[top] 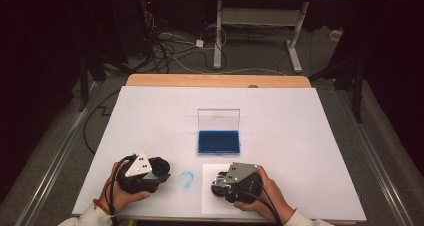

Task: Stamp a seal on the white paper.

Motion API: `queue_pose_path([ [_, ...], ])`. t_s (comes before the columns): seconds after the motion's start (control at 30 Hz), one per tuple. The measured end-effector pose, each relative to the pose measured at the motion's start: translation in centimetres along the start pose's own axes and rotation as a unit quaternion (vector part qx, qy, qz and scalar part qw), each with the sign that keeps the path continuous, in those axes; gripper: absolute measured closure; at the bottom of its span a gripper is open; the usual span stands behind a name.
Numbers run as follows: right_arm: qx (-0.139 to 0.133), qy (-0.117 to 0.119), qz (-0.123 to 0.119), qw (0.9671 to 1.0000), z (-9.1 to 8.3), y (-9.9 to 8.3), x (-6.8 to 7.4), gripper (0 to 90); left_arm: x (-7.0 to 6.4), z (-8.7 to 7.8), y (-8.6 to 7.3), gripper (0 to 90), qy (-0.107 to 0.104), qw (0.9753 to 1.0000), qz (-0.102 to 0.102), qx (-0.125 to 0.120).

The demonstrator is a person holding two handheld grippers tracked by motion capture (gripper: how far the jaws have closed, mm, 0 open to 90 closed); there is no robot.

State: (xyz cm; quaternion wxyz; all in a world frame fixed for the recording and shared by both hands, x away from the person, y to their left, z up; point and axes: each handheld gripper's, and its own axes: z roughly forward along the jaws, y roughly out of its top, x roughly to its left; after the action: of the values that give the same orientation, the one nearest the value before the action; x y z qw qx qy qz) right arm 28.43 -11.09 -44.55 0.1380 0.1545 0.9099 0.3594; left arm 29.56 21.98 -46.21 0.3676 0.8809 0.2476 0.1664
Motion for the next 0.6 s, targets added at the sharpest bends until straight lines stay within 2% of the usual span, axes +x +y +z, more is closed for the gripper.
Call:
queue_pose_path([
  [0.07,0.0,-0.002,-0.001,1.0,0.1,0.1,0.0,57.1,0.0,0.0,0.0,36.7,0.0,1.0,-0.001,-0.001],
  [0.17,0.006,-0.011,-0.016,0.9998,0.1,0.3,0.3,57.1,0.0,0.0,0.0,36.8,0.0,1.0,0.001,-0.001],
  [0.43,0.006,-0.005,-0.007,0.9999,-0.2,0.2,0.1,57.1,0.0,0.0,0.1,36.7,0.001,1.0,0.001,-0.002],
  [0.47,-0.003,-0.003,0.002,1.0,-0.5,0.2,-0.2,57.1,0.1,-0.1,0.1,36.7,0.001,1.0,0.0,-0.002],
  [0.53,-0.038,0.009,0.029,0.9988,-1.5,0.5,-0.9,57.1,0.1,-0.1,0.0,36.7,0.001,1.0,-0.002,-0.002],
  [0.6,-0.06,-0.005,0.029,0.9977,-2.7,0.9,-1.2,57.0,0.1,0.0,0.0,36.7,0.001,1.0,-0.002,-0.002],
])
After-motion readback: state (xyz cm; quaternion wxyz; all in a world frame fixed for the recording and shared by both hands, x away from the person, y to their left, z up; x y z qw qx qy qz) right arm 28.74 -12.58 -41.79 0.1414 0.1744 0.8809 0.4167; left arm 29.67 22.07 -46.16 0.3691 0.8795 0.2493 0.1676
